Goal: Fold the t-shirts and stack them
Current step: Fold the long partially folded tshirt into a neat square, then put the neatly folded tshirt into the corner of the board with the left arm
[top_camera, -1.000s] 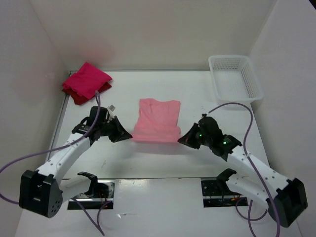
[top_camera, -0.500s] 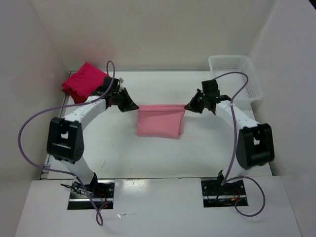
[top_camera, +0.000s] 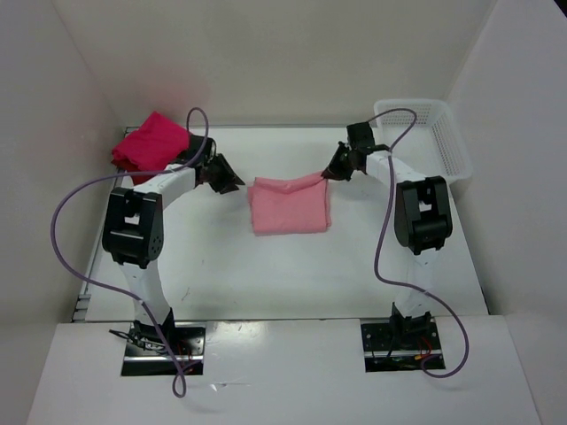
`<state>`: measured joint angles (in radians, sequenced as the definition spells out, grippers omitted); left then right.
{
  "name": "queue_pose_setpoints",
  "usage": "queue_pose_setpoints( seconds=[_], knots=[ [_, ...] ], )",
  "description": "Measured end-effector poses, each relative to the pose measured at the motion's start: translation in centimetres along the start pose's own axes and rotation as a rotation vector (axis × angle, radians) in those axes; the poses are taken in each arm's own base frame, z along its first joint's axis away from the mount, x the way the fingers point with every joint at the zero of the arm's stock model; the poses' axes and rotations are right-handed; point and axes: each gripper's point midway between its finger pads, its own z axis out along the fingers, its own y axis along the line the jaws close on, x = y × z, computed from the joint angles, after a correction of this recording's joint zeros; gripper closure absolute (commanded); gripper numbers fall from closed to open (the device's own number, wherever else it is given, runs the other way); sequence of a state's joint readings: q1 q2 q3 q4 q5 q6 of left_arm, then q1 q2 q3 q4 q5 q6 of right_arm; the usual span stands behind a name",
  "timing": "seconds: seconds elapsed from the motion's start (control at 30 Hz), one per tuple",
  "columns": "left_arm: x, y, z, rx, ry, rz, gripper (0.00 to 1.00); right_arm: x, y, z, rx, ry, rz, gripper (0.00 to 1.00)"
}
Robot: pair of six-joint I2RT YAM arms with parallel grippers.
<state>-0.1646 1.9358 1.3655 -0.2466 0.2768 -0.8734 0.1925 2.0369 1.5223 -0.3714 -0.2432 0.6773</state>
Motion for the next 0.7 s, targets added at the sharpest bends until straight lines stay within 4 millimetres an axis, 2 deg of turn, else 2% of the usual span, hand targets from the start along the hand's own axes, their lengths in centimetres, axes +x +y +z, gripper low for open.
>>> queue_pose_setpoints(
  seconds=[0.03, 0.07, 0.13, 0.23, 0.3, 0.37, 0.43, 0.57, 0.63, 0.7],
  knots=[
    [-0.7, 0.1, -0.1, 0.000, -0.020, -0.004, 0.34, -0.7, 0.5, 0.0, -0.008, -0.012, -0.007, 0.66],
    [-1.5, 0.4, -0.2, -0.002, -0.041, -0.010, 0.30, -1.4, 0.9, -0.1, -0.016, -0.026, -0.014, 0.60],
    [-2.6, 0.9, -0.4, -0.010, -0.069, -0.035, 0.26, -2.5, 1.8, -0.5, -0.035, -0.052, -0.031, 0.52],
    [-3.9, 1.6, -0.8, -0.010, -0.104, -0.049, 0.23, -3.2, 2.5, -1.1, -0.050, -0.071, -0.051, 0.51],
    [-3.2, 2.1, -1.3, 0.004, -0.106, -0.047, 0.16, -3.2, 2.7, -1.7, -0.053, -0.075, -0.060, 0.49],
    [-1.2, 2.6, -1.8, 0.016, -0.077, -0.037, 0.14, -2.7, 2.8, -2.6, -0.053, -0.077, -0.066, 0.49],
    [1.5, 3.1, -1.9, 0.031, -0.032, -0.009, 0.12, -1.9, 2.5, -3.9, -0.056, -0.083, -0.068, 0.62],
    [6.2, 3.6, -1.1, 0.055, 0.072, 0.035, 0.10, 1.4, 2.1, -7.6, -0.065, -0.080, -0.060, 1.00],
    [7.4, 3.4, -0.9, 0.070, 0.101, 0.048, 0.10, 3.3, 2.8, -9.3, -0.092, -0.081, -0.072, 1.00],
    [7.5, 2.9, -0.5, 0.094, 0.106, 0.060, 0.10, 4.9, 3.5, -10.9, -0.123, -0.082, -0.081, 1.00]
  ],
)
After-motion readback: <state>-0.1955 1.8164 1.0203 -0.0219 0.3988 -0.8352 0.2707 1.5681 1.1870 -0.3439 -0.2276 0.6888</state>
